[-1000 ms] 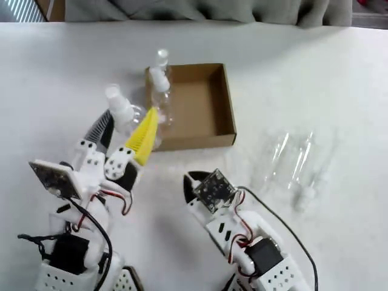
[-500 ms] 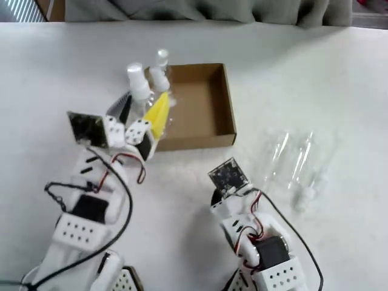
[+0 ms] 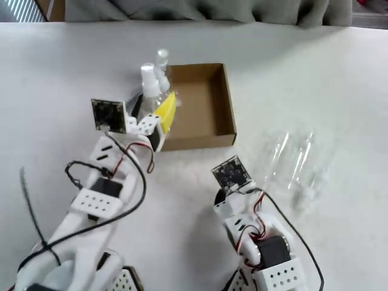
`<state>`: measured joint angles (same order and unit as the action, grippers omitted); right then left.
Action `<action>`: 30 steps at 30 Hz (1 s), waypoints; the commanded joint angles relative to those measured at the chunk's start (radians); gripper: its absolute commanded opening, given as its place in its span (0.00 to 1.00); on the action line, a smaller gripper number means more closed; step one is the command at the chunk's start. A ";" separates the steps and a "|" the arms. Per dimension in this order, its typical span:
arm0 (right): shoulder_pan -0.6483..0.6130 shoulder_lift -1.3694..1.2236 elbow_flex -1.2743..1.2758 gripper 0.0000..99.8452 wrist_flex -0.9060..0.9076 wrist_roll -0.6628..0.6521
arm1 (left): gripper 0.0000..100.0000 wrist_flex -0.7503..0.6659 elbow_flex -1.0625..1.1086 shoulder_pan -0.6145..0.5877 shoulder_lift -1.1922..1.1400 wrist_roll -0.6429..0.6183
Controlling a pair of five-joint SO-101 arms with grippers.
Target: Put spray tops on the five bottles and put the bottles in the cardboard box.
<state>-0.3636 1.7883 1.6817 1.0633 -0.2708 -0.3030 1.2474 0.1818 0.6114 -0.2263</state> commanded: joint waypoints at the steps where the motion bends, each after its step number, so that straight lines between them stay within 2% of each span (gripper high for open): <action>1: 0.008 0.001 0.009 0.02 0.008 -0.006 | 0.02 -0.121 -0.072 -0.004 -0.076 -0.006; 8: 0.007 0.001 0.009 0.02 0.008 -0.008 | 0.02 -0.161 -0.150 -0.010 -0.225 -0.005; 20: 0.007 0.001 0.009 0.02 0.021 -0.011 | 0.02 -0.164 -0.190 -0.012 -0.341 -0.003; 30: 0.012 0.001 0.009 0.02 0.021 -0.011 | 0.02 -0.310 -0.184 -0.041 -0.496 -0.002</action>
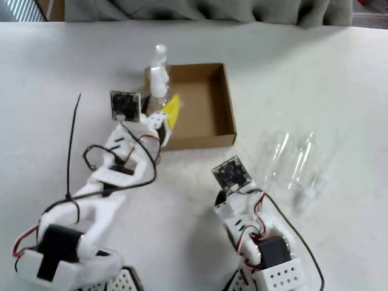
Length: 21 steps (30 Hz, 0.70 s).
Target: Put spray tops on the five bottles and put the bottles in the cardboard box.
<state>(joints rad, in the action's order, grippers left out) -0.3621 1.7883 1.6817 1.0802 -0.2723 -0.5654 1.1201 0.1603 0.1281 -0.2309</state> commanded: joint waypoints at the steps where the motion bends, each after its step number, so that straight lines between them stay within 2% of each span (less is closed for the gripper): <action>1: 0.010 0.001 0.009 0.02 0.004 -0.009 | 0.02 -0.057 -0.055 -0.025 -0.025 0.017; 6: 0.012 0.001 0.009 0.02 0.004 -0.009 | 0.02 -0.092 -0.054 -0.025 -0.067 0.100; 10: 0.012 0.001 0.009 0.02 0.004 -0.009 | 0.02 -0.097 -0.037 -0.019 -0.071 0.104; 16: 0.012 0.001 0.009 0.02 0.004 -0.009 | 0.02 -0.204 0.026 -0.013 -0.070 0.106; 21: 0.013 0.001 0.009 0.02 0.004 -0.009 | 0.02 -0.204 0.032 -0.013 -0.076 0.106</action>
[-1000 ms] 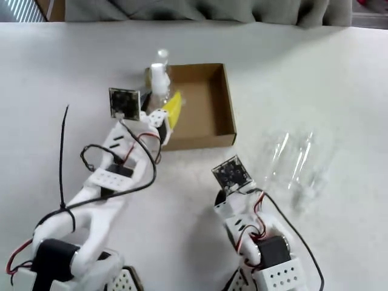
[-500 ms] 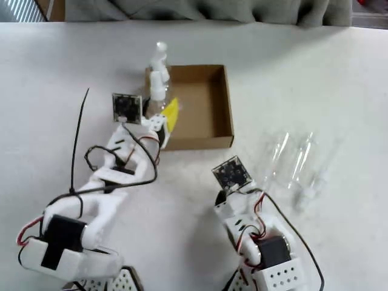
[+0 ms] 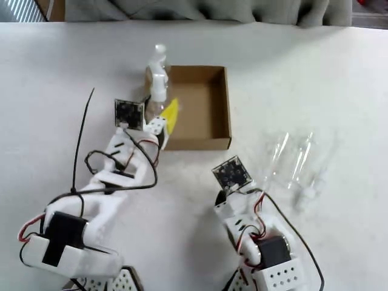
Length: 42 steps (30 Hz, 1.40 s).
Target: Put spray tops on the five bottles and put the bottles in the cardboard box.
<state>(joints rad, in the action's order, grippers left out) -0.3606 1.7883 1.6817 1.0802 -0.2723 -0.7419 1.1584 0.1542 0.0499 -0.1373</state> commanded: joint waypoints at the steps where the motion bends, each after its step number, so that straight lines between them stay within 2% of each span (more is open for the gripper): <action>1: 0.012 0.001 0.009 0.02 0.004 -0.009 | 0.02 -0.028 -0.006 -0.007 0.002 0.012; 12: 0.012 0.001 0.009 0.02 0.004 -0.009 | 0.02 -0.026 0.012 -0.005 0.002 0.012; 18: 0.012 0.001 0.009 0.02 0.004 -0.009 | 0.18 -0.026 0.043 0.008 0.002 0.012; 30: 0.013 0.001 0.009 0.02 0.004 -0.009 | 0.19 -0.025 0.054 0.001 0.004 0.012; 33: 0.013 0.001 0.009 0.02 0.004 -0.011 | 0.19 0.021 0.052 0.001 0.010 0.014; 39: 0.013 0.001 0.009 0.02 0.004 -0.011 | 0.30 0.037 0.054 -0.001 0.010 0.046; 42: 0.013 0.001 0.009 0.02 0.004 -0.011 | 0.31 0.057 0.054 -0.001 0.010 0.046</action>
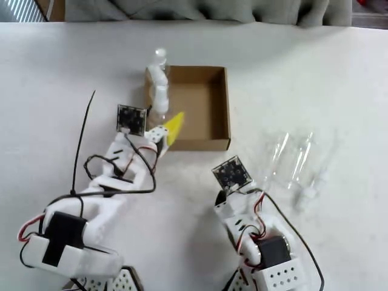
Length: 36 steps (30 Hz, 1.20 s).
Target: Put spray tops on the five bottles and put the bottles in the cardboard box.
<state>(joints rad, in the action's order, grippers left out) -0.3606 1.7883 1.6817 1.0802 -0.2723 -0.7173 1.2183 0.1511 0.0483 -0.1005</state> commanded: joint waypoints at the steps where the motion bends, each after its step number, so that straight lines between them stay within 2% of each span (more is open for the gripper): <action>1: 0.013 0.001 0.009 0.02 0.004 -0.011 | 0.31 0.043 -0.006 0.002 0.012 0.009; 9: 0.013 0.001 0.009 0.02 0.004 -0.011 | 0.31 0.049 -0.006 -0.024 0.039 0.017; 16: 0.013 0.001 0.009 0.02 0.004 -0.011 | 0.31 0.157 0.066 -0.022 0.216 0.017; 23: 0.013 0.001 0.009 0.02 0.004 -0.011 | 0.31 0.356 0.160 -0.004 0.478 0.106; 28: 0.013 0.001 0.009 0.02 0.004 -0.011 | 0.31 0.591 0.183 0.059 0.653 0.175; 31: 0.022 0.007 0.009 0.02 0.004 -0.011 | 0.24 0.752 0.163 0.077 0.759 0.180; 36: 0.039 0.008 0.009 0.02 0.001 -0.011 | 0.01 0.865 0.160 0.077 0.908 0.180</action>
<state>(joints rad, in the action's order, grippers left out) -0.3345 1.7883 1.6817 1.0802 -0.2723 0.1143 1.4131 0.2156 0.8615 0.0683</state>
